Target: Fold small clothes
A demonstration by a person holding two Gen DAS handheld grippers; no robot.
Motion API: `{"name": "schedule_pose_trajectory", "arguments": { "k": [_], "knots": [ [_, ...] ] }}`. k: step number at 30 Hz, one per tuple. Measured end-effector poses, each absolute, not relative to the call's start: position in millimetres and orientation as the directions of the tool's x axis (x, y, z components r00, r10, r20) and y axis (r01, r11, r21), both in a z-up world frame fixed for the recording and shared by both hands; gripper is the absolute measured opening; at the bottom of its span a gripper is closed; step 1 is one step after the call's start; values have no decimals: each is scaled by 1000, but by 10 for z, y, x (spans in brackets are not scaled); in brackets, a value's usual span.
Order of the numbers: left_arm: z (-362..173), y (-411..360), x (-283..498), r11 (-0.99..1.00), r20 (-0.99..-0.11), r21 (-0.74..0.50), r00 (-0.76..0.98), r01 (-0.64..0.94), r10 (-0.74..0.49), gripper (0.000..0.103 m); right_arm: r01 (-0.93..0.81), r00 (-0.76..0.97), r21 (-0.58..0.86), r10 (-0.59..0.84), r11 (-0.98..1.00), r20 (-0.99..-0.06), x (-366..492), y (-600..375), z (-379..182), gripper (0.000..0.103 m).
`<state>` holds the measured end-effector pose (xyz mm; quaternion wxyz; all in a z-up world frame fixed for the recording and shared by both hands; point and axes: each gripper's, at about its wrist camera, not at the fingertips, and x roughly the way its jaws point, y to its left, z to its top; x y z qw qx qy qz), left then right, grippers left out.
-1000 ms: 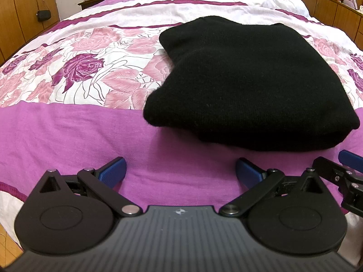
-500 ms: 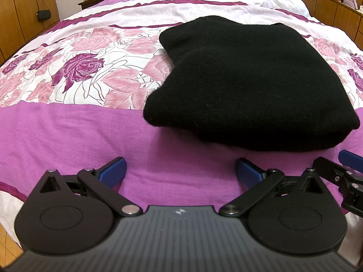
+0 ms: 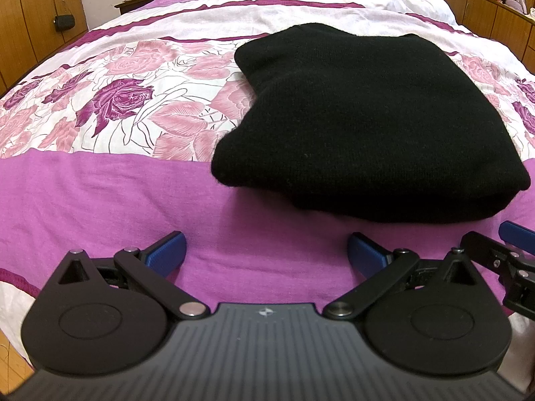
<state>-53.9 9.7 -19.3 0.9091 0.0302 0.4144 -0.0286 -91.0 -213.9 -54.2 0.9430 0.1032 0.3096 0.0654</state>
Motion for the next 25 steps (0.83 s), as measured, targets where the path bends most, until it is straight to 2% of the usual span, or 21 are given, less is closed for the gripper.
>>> {"name": "schedule_pose_trajectory", "arguments": {
  "k": [25],
  "knots": [
    [-201,85,-549,996,-756,36,654,85,-29,103,-60,800,233,186,971,-571,-914,-2139,-540,74]
  ]
}}
